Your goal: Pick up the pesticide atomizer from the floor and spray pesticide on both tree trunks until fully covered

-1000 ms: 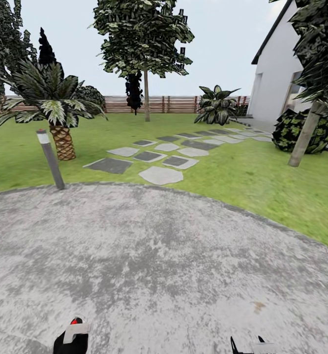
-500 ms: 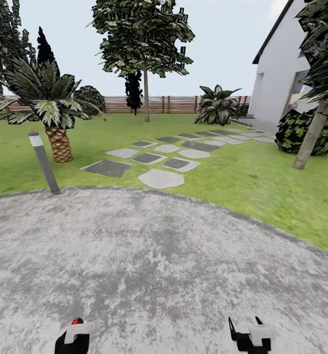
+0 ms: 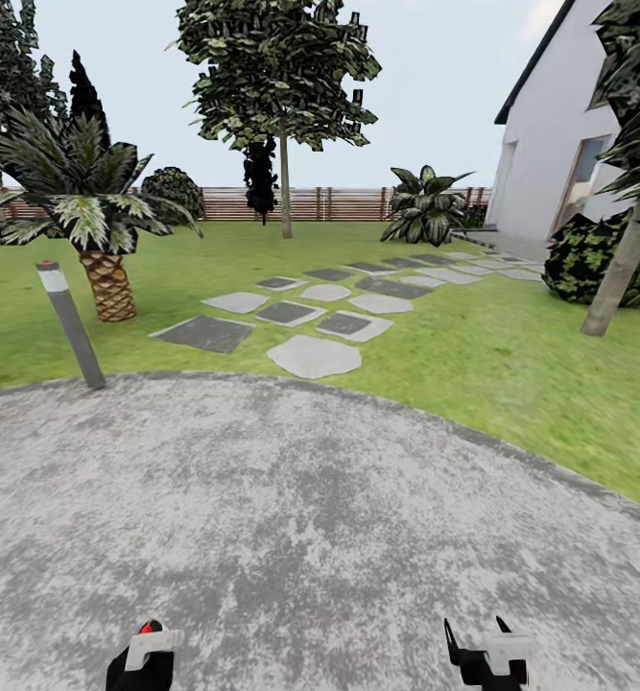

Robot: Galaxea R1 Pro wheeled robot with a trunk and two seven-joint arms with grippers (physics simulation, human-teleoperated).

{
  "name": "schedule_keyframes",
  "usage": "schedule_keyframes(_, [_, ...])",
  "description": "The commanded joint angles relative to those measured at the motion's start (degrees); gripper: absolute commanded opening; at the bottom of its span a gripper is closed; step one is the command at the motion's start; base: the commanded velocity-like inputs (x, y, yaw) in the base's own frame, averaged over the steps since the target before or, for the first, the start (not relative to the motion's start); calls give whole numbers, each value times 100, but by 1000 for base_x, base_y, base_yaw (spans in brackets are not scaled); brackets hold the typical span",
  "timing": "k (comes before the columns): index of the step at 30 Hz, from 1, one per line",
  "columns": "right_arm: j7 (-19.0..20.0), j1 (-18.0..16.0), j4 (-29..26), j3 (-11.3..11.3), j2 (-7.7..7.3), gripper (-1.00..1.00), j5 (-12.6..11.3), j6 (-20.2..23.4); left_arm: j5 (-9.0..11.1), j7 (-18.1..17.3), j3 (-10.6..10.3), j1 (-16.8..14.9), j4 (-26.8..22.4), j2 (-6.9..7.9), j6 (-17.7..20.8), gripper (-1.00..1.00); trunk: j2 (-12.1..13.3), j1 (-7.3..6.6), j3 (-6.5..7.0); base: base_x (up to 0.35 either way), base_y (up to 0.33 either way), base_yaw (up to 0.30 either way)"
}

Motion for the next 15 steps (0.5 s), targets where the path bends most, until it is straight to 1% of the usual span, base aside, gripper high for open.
schedule_keyframes(1, [-28,-3,4,-29,0,100,62,-14,22,7,-6,-3,5,-2,-18,-100,-2,2,-5,339,0,0])
schedule_keyframes(11, [-45,-3,8,-37,1,100,50,-22,14,7,-6,-3,9,-5,-17,-100,-2,2,-5,339,0,0])
schedule_keyframes(15, [-46,-3,12,-38,27,100,52,-18,19,8,-6,-3,9,-5,-18,-100,-2,2,-5,339,0,0])
